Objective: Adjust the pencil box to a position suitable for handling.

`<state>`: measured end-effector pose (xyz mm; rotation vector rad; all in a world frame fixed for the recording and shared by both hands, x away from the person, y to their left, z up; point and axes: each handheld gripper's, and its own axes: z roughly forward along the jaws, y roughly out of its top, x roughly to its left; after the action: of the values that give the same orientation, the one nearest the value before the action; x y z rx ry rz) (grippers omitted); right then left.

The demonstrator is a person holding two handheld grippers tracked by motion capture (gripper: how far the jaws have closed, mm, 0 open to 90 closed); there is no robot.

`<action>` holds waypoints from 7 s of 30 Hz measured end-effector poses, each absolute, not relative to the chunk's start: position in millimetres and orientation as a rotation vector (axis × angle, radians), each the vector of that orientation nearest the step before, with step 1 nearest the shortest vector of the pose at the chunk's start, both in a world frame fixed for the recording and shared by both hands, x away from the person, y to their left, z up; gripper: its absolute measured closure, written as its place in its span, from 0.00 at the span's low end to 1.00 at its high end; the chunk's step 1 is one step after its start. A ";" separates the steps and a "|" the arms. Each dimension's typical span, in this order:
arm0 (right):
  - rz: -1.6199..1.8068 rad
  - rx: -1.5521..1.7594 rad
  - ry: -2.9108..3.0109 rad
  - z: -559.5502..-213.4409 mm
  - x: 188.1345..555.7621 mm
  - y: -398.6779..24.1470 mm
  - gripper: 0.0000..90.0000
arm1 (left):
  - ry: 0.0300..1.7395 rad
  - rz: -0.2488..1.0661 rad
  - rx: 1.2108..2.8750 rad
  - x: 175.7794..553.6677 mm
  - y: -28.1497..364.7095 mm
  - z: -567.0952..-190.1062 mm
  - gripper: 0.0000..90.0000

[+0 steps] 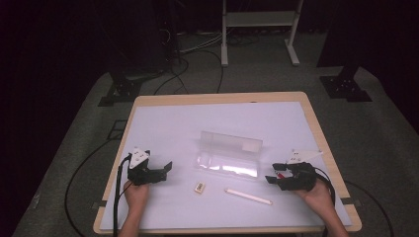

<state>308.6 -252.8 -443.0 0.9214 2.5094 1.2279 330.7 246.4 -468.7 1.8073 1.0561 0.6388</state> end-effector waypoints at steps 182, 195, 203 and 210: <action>0.974 0.542 2.703 -386.0 356.5 -160.9 0.88 | 1.055 0.636 1.794 330.8 247.6 -468.1 0.00; 0.933 0.510 2.723 -389.7 367.6 -143.2 0.87 | 1.056 0.636 1.794 330.9 247.7 -468.2 0.00; 0.910 0.507 2.731 -394.9 374.8 -135.1 0.87 | 1.055 0.635 1.793 330.9 247.7 -468.2 0.00; 0.883 0.494 2.743 -403.2 380.8 -127.6 0.87 | 1.055 0.635 1.791 331.0 247.8 -468.2 0.00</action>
<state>380.8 -127.6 -403.2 0.4944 2.7433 0.8829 331.0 247.8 -468.2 1.7913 1.0554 0.6346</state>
